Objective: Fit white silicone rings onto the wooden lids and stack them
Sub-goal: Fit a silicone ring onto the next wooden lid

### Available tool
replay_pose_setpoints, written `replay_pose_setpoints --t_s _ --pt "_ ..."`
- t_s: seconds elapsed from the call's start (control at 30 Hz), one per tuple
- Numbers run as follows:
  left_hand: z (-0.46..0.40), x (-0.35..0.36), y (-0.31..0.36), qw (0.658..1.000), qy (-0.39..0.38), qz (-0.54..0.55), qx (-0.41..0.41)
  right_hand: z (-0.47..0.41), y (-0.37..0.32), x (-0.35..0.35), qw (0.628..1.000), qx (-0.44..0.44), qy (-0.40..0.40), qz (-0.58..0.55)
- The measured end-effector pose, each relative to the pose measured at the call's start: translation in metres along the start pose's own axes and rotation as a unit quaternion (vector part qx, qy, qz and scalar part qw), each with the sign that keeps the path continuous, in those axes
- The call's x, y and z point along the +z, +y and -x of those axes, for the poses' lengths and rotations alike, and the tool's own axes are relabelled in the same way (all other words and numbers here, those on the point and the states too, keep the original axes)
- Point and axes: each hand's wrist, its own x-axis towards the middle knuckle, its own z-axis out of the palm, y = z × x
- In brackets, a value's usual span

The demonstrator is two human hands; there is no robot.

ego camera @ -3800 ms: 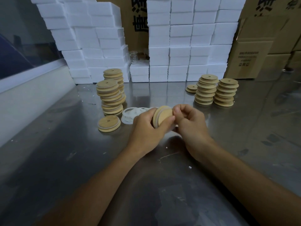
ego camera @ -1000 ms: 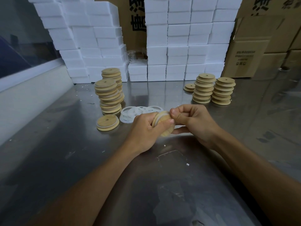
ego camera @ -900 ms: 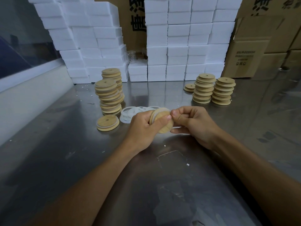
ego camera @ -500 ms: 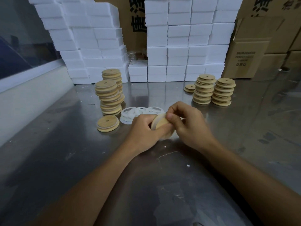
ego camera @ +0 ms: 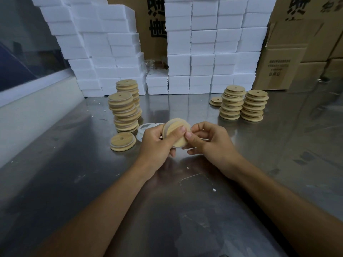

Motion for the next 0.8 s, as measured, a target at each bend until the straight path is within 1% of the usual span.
replay_pose_setpoints --t_s 0.13,0.17,0.23,0.27,0.3,0.37,0.4,0.43,0.47,0.5,0.53,0.6,0.67,0.73,0.8 --pt "0.001 0.003 0.002 0.999 0.0 -0.035 0.008 0.001 0.0 0.001 0.999 0.017 0.021 -0.029" --pt "0.001 0.004 0.001 0.998 0.01 -0.065 0.018 0.0 0.001 0.001 0.999 0.013 0.032 -0.017" --pt "0.002 0.006 0.002 0.986 0.041 -0.151 0.064 -0.001 0.002 0.001 0.996 -0.02 0.065 0.054" --pt "0.003 0.006 0.003 0.971 0.06 -0.208 0.101 -0.002 0.003 0.0 0.99 -0.047 0.084 0.106" --pt "0.005 0.005 0.004 0.947 0.079 -0.275 0.147 -0.003 0.003 0.0 0.98 -0.077 0.1 0.157" --pt "0.008 0.003 0.008 0.878 0.099 -0.405 0.237 -0.002 0.003 -0.001 0.954 -0.133 0.122 0.24" --pt "0.01 0.002 0.011 0.848 0.105 -0.445 0.269 -0.002 0.002 -0.002 0.94 -0.157 0.129 0.275" --pt "0.011 0.002 0.013 0.826 0.112 -0.468 0.292 -0.001 0.002 -0.002 0.926 -0.18 0.135 0.305" --pt "0.012 0.002 0.014 0.814 0.118 -0.479 0.307 -0.001 0.002 -0.003 0.914 -0.202 0.139 0.323" --pt "0.012 0.002 0.015 0.812 0.117 -0.479 0.312 -0.001 0.002 -0.003 0.907 -0.223 0.138 0.33" --pt "0.012 0.002 0.016 0.819 0.109 -0.472 0.307 -0.001 0.002 -0.003 0.902 -0.241 0.133 0.332" --pt "0.011 0.002 0.014 0.843 0.086 -0.45 0.282 -0.002 0.001 -0.003 0.894 -0.265 0.124 0.34" --pt "0.009 0.001 0.01 0.874 0.072 -0.416 0.242 -0.002 0.0 -0.003 0.887 -0.279 0.126 0.346" --pt "0.005 0.0 0.007 0.908 0.063 -0.363 0.201 -0.001 -0.002 -0.003 0.891 -0.281 0.142 0.327" --pt "0.002 0.0 0.003 0.934 0.064 -0.309 0.166 0.0 -0.003 -0.001 0.909 -0.261 0.159 0.284"
